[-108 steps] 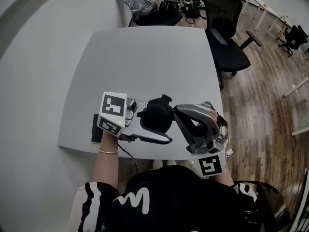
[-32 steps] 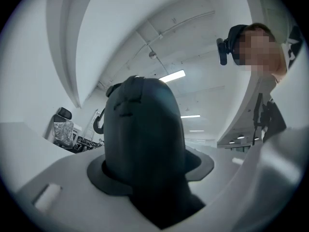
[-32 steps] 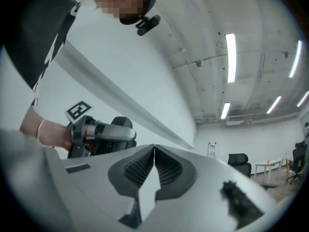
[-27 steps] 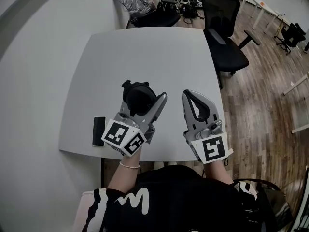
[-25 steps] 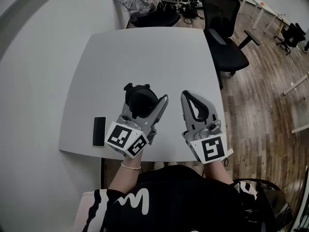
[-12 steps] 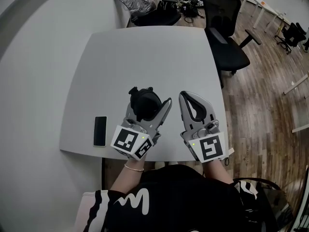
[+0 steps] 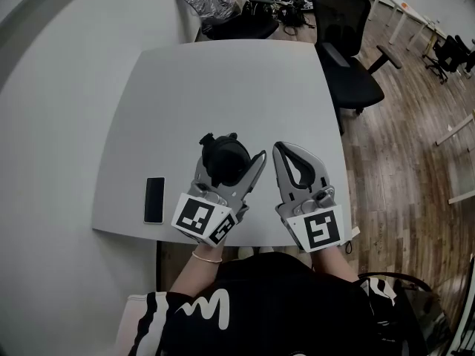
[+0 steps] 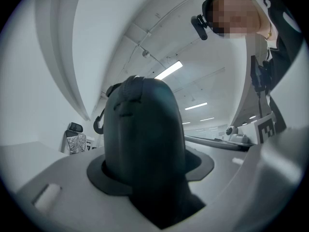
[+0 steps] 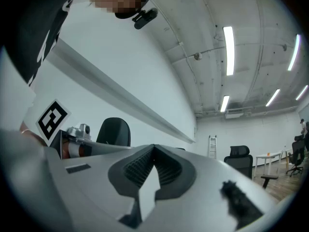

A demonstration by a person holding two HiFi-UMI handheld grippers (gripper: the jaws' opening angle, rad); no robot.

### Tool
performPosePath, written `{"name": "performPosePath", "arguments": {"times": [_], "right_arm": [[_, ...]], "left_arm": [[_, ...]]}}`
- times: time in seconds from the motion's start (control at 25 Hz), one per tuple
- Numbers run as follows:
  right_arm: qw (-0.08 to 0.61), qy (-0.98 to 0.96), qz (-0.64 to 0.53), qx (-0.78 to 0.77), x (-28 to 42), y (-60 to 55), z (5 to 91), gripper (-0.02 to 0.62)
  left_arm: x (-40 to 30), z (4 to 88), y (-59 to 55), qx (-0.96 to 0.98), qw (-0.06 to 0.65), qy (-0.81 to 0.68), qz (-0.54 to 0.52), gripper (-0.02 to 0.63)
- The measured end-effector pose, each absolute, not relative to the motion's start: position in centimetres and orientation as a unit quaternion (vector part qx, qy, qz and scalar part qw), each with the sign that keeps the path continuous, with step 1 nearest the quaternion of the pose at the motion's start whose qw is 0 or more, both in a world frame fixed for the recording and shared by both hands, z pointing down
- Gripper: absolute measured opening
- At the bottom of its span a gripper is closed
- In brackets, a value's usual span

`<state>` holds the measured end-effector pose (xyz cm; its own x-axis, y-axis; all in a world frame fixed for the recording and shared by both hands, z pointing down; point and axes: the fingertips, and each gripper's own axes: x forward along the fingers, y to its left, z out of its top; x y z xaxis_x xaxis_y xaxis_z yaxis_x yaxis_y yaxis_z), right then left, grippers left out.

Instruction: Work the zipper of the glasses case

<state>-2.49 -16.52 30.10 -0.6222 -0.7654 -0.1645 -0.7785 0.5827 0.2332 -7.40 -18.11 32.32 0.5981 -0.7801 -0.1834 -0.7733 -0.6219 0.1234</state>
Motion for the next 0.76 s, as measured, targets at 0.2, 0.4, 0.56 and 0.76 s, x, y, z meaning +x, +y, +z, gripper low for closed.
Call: {"name": "performPosePath", "arguments": {"times": [0.2, 0.4, 0.56, 0.76], "right_arm": [[0.025, 0.89, 0.139, -0.433, -2.54, -16.46, 29.94, 0.006], [0.025, 0.893, 0.134, -0.43, -2.67, -16.41, 30.08, 0.006], [0.024, 0.895, 0.136, -0.424, -3.27, -15.84, 30.0, 0.006], [0.025, 0.897, 0.134, -0.42, -2.97, -16.04, 29.93, 0.006]], "left_arm": [[-7.53, 32.07, -18.04, 0.894, 0.016, -0.433, -0.113, 0.281], [-7.51, 32.08, -18.01, 0.895, 0.019, -0.432, -0.113, 0.281], [-7.89, 31.88, -17.6, 0.894, 0.018, -0.432, -0.114, 0.281], [-7.31, 31.69, -18.09, 0.894, 0.021, -0.432, -0.115, 0.281]]}}
